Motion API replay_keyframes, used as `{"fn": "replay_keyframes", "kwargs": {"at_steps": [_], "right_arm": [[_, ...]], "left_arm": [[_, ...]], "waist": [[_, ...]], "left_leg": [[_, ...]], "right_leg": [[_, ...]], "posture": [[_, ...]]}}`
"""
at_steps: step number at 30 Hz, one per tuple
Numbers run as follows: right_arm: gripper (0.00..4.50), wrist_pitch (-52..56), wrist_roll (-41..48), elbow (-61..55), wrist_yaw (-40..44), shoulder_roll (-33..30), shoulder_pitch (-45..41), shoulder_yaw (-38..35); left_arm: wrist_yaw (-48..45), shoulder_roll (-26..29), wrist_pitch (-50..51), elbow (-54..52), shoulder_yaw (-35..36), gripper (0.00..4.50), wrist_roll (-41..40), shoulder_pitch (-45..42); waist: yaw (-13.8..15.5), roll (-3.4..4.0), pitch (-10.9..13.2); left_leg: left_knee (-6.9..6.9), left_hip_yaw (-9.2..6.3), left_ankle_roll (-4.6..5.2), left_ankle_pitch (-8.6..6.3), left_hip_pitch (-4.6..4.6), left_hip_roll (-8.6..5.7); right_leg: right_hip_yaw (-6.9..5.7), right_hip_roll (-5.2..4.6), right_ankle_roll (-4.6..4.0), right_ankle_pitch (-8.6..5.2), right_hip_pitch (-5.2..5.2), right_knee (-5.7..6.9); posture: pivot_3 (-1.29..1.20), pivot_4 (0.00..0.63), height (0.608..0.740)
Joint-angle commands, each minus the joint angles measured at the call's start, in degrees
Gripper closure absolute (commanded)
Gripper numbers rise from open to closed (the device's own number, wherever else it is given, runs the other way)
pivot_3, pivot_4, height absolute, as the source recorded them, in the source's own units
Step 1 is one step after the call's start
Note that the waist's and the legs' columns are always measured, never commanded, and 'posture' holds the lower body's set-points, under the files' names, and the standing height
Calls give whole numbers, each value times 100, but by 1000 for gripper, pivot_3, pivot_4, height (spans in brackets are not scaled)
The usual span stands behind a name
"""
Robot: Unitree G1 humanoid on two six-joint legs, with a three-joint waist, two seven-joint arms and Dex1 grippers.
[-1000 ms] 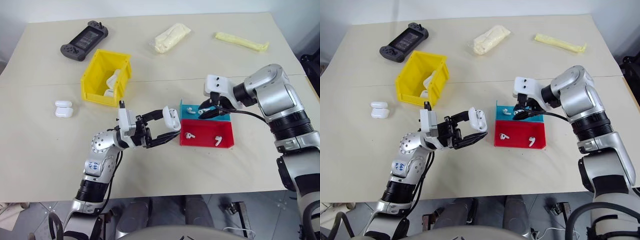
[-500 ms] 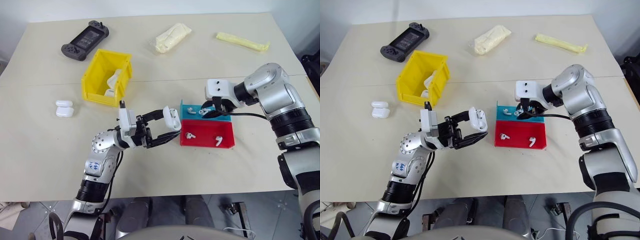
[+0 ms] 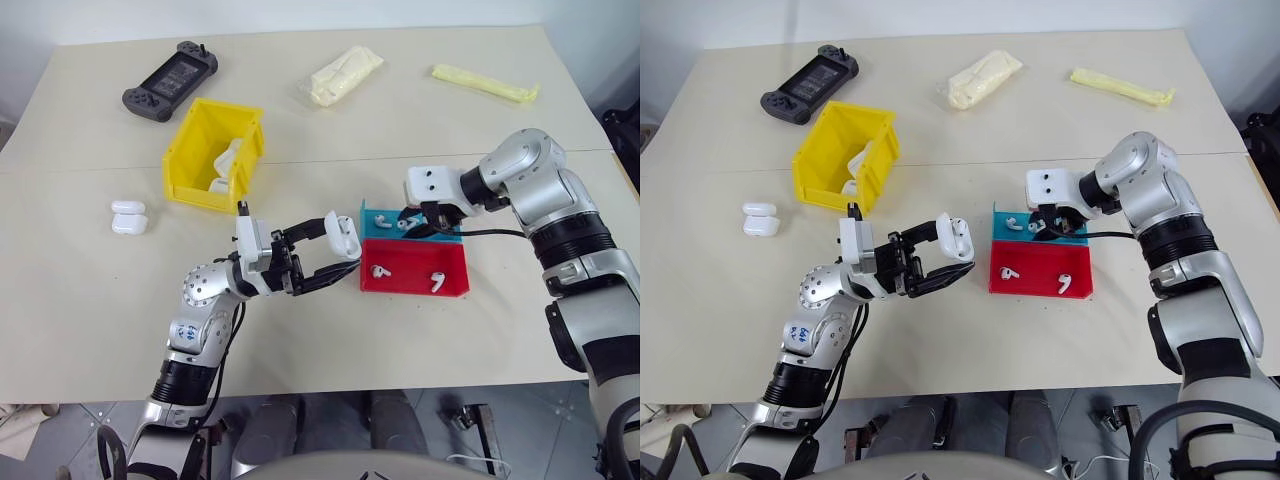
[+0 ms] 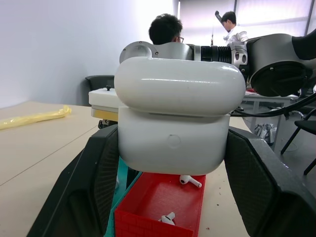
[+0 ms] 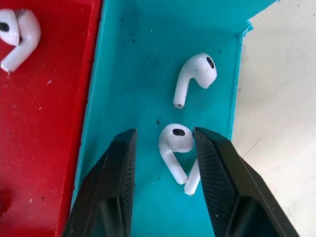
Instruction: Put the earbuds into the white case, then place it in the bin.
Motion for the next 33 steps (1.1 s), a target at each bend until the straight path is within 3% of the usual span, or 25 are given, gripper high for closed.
{"fn": "replay_keyframes", "kwargs": {"at_steps": [1,7,10,13,27,33], "right_arm": [[2641,-186,-79,70,-38,42,-157,7],[2641,-322,-179,244,-58,107,-222,2],[3144,-348,-185,265,-49,138,-222,-1],[4020,-355,-196,227,-10,129,-199,13],[4020,-179,-113,22,-46,47,-93,-108],[4020,643,421,-608,2,-55,-44,-623]], "left_arm": [[36,3,-97,-257,53,1713,-48,34],[70,14,-95,-293,48,1713,-43,50],[82,20,-86,-311,49,1713,-50,51],[89,32,-71,-326,56,1713,-62,49],[67,50,-41,-327,51,1713,-93,28],[35,63,-9,-315,46,1713,-113,2]], "waist": [[-1,0,0],[0,0,0],[-2,0,0],[0,0,0],[0,0,0],[1,0,0]], "left_leg": [[0,0,0,0,0,1],[1,-1,0,0,0,0],[1,0,0,0,0,0],[0,-1,0,0,0,0],[1,-1,0,0,0,0],[0,-1,0,0,1,0]], "right_leg": [[0,1,0,0,0,0],[0,1,0,0,0,0],[0,0,0,0,0,0],[0,0,0,0,0,0],[0,1,0,0,0,1],[0,0,0,0,0,1]], "posture": [[0,150,740],[0,150,740],[0,150,740],[0,150,740],[0,150,740],[0,150,740]]}}
